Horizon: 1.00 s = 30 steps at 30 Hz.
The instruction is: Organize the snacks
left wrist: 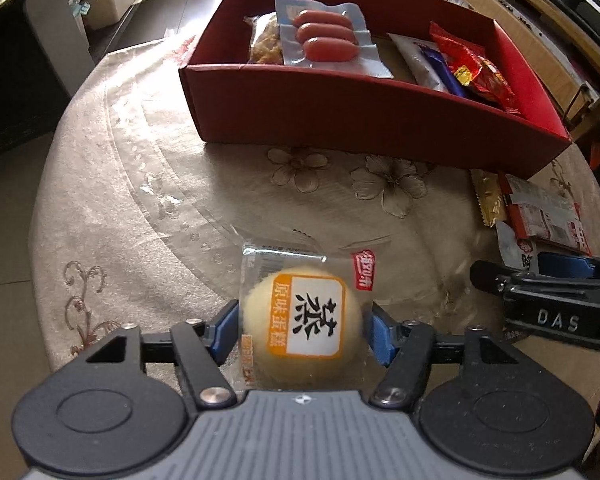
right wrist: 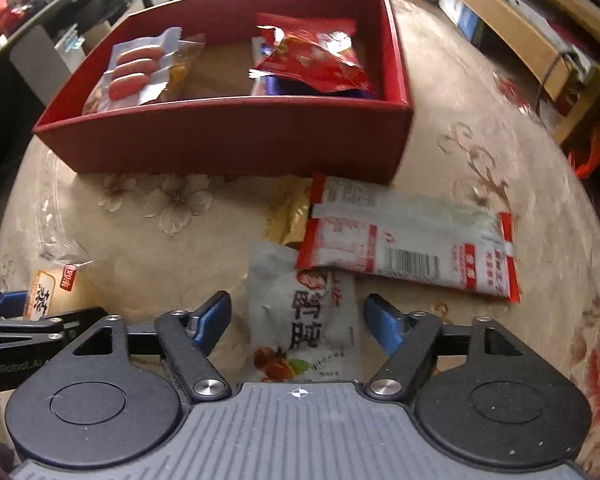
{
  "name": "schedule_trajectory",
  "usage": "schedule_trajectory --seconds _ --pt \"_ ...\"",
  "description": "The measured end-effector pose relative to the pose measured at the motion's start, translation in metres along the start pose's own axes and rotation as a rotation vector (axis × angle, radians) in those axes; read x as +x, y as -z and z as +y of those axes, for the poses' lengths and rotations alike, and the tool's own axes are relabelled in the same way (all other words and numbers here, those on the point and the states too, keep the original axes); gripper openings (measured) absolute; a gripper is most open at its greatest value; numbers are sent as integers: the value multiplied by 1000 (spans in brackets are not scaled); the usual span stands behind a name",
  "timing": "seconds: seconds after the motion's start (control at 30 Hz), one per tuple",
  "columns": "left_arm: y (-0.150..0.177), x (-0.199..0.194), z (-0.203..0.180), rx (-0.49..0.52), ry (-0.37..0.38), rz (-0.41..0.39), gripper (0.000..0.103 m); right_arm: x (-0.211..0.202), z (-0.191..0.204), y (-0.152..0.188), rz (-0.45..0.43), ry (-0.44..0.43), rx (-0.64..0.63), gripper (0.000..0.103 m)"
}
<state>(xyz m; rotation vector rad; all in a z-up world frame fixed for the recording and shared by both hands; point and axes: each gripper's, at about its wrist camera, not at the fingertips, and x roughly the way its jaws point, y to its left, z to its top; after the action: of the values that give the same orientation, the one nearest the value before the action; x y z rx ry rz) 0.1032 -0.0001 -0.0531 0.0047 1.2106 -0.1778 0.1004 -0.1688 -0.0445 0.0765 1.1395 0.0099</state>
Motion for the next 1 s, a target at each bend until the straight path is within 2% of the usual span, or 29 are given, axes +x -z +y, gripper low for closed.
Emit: schedule_trajectory --seconds 0.1,0.2,0.4,0.6,0.73,0.87,0.97,1.0 --pt "1 2 -1 12 -15 -2 68 5 5 0 6 -20 -17 97" --pt "0 2 2 16 -48 -9 69 9 10 1 6 -10 -38 103" --pt "-1 5 7 7 -50 -9 70 16 26 0 29 63 -90 103" --pt "-2 7 5 6 -61 -17 71 16 25 -2 22 73 -63 103" --pt "-3 6 8 -13 -54 -15 72 20 25 -11 50 80 -42 103" --pt "-3 8 8 -3 -59 -8 78 19 26 -7 36 90 -33 103" --pt "-1 8 4 26 -82 -3 79 13 25 -1 38 85 -34 98" --pt "0 8 3 30 -85 -2 79 9 25 2 38 86 -40 91"
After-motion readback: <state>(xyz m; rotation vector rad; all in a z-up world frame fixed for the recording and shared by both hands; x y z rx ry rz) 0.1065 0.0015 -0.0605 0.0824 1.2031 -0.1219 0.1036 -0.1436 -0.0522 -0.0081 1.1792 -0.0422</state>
